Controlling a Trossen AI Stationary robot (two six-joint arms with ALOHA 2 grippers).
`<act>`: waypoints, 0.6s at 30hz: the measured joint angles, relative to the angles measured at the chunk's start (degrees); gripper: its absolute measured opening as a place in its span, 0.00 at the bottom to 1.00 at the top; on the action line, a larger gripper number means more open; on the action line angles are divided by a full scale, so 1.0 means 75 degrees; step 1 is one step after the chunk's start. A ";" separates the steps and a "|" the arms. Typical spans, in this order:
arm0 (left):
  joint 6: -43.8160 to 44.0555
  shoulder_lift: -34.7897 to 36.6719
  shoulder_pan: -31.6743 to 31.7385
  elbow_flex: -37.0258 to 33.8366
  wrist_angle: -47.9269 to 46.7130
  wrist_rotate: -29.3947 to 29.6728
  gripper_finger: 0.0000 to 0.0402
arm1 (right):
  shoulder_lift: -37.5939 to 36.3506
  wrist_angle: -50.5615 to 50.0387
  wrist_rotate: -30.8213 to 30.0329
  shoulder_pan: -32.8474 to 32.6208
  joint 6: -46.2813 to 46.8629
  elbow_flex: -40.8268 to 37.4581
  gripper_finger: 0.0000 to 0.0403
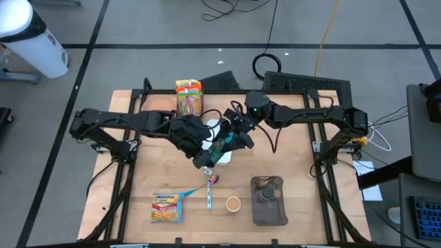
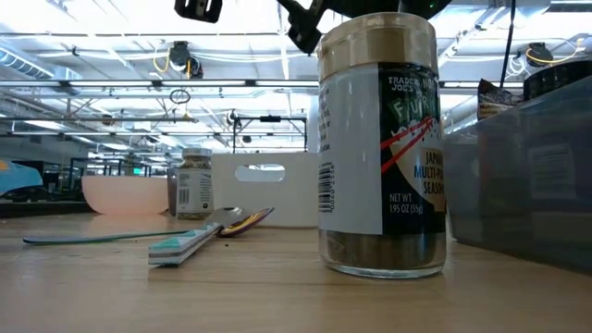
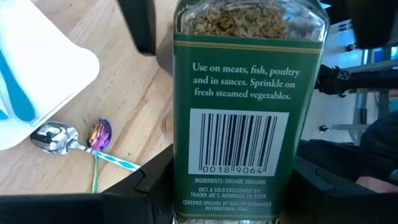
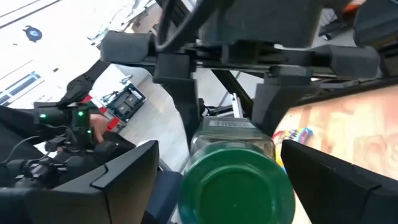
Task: Pick & Place Food Item
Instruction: Put the green seasoning bottle into the bottom black bin
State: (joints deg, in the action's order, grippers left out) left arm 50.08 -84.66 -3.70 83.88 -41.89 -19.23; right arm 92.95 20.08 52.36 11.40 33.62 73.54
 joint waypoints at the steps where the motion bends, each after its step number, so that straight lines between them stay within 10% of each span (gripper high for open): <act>1: 0.0001 -0.0001 0.0000 -0.0001 -0.0004 0.0025 0.51 | 0.0000 -0.0066 -0.0015 0.0000 -0.0043 0.0000 0.82; 10: -0.0063 -0.0003 0.0000 0.0000 -0.0003 0.0153 0.51 | 0.0000 -0.0328 -0.0169 0.0000 -0.0306 0.0000 0.78; 18: -0.0061 -0.0003 -0.0002 -0.0001 -0.0007 0.0156 0.51 | 0.0000 -0.0324 -0.0147 0.0000 -0.0390 0.0000 0.55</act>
State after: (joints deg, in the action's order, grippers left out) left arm 49.63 -84.68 -3.72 83.87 -41.94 -18.06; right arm 92.95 17.66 51.26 11.40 30.69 73.54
